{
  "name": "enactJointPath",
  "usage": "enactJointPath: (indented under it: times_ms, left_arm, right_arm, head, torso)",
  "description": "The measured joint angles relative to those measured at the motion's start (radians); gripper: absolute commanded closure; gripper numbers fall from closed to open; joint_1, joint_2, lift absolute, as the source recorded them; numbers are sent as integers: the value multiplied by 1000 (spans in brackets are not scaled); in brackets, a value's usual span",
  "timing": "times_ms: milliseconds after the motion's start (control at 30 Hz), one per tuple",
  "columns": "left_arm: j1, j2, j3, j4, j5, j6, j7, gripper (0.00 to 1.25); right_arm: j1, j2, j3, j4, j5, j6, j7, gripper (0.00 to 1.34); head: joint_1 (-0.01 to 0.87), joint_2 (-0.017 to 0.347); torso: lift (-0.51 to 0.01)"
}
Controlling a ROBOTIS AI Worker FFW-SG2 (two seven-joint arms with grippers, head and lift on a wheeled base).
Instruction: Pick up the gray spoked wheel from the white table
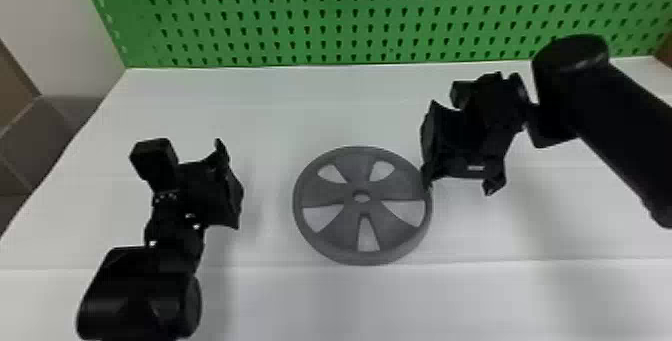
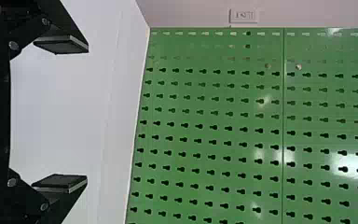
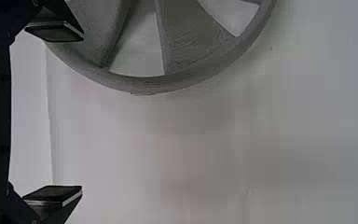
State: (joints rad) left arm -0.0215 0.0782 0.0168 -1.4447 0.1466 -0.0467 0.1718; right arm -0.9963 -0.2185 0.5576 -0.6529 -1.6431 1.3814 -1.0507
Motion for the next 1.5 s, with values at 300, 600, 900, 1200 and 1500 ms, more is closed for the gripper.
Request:
enactJointPath:
  times_ms: [300, 600, 900, 1200, 1500]
  left_arm:
    - [-1, 0, 0, 1, -2, 3, 0, 279]
    - [-2, 0, 0, 1, -4, 7, 0, 279]
    - [-1, 0, 2, 1, -7, 8, 0, 279]
    - [-3, 0, 2, 1, -9, 11, 0, 279]
    - [-3, 0, 3, 2, -11, 13, 0, 279]
  right_arm:
    - [0, 19, 47, 25, -169, -94, -111, 142]
    - [1, 44, 92, 48, -229, -193, -128, 142]
    - [1, 66, 91, 81, -231, -277, -138, 142]
    - [-11, 77, 110, 95, -240, -336, -143, 142]
    - [-18, 72, 171, 96, -277, -344, -142, 142]
  head:
    - [834, 83]
    - [834, 83]
    - [834, 83]
    - [834, 83]
    - [834, 83]
  torso:
    - [-64]
    - [-64]
    - [-64]
    - [-64]
    - [-64]
